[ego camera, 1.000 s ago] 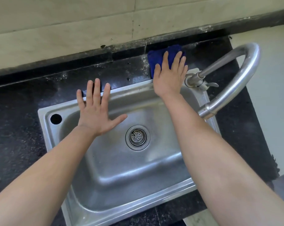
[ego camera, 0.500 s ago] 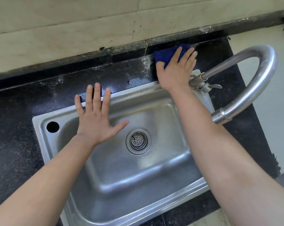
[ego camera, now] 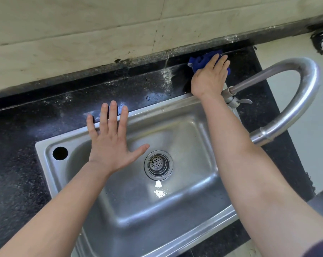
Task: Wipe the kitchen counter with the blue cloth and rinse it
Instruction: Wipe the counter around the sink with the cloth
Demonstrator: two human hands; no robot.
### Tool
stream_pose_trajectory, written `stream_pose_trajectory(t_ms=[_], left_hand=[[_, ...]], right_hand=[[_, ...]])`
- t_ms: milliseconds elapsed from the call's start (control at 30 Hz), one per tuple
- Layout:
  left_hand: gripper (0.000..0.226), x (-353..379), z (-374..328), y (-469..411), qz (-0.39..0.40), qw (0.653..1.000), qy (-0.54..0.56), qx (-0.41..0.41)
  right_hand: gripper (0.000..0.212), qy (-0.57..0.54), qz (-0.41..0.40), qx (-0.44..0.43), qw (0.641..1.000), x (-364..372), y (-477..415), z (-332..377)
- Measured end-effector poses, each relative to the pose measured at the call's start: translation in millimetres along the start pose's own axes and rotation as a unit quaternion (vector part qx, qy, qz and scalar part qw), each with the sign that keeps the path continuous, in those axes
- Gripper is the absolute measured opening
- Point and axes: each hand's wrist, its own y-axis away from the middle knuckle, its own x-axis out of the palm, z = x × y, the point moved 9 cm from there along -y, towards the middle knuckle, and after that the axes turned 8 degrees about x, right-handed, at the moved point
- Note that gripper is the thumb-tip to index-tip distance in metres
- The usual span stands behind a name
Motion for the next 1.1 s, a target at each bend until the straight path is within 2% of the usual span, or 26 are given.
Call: stream_pose_trajectory(t_ms=[167,267,400,533,667,767,933,1000,1100], left_hand=[[0.121,0.2,0.0,0.3,0.001,1.000,-0.002,0.007],[0.122,1.1,0.2,0.2,0.008,1.000,0.000,0.009],[0.122,1.8,-0.1,-0.3,0.018,1.000,0.001,0.009],[0.122,1.2,-0.8,-0.2,0.025,1.000,0.001,0.010],[0.122,1.6,-1.0,-0.9,0.026,1.000,0.003,0.014],[0.122,2.2,-1.4,-0.7,0.023,1.000,0.000,0.016],[0.122,2.7,-1.3,-0.5,0.017,1.000,-0.008,0.015],[0.122,3.0,-1.8,-0.2,0.014,1.000,-0.006,0.015],[0.122,3.6,-2.4,-0.7,0.013,1.000,-0.002,0.015]], right_hand=[[0.073,-0.021,-0.004,0.101,0.995,-9.0,-23.9,-12.5],[0.070,-0.057,-0.012,0.124,0.991,-15.0,-28.7,-14.0],[0.075,-0.107,0.017,0.103,0.989,-6.5,-6.9,-4.3],[0.071,-0.107,0.038,0.014,0.993,7.2,38.3,13.6],[0.068,-0.052,0.043,-0.044,0.997,21.0,54.5,19.9],[0.066,-0.020,0.029,0.021,0.999,14.8,23.2,7.7],[0.073,-0.094,0.046,0.213,0.971,-12.6,-38.8,-32.5],[0.068,-0.100,0.052,0.240,0.964,-18.1,-50.8,-35.8],[0.060,-0.099,0.045,0.221,0.969,-20.1,-48.0,-27.1]])
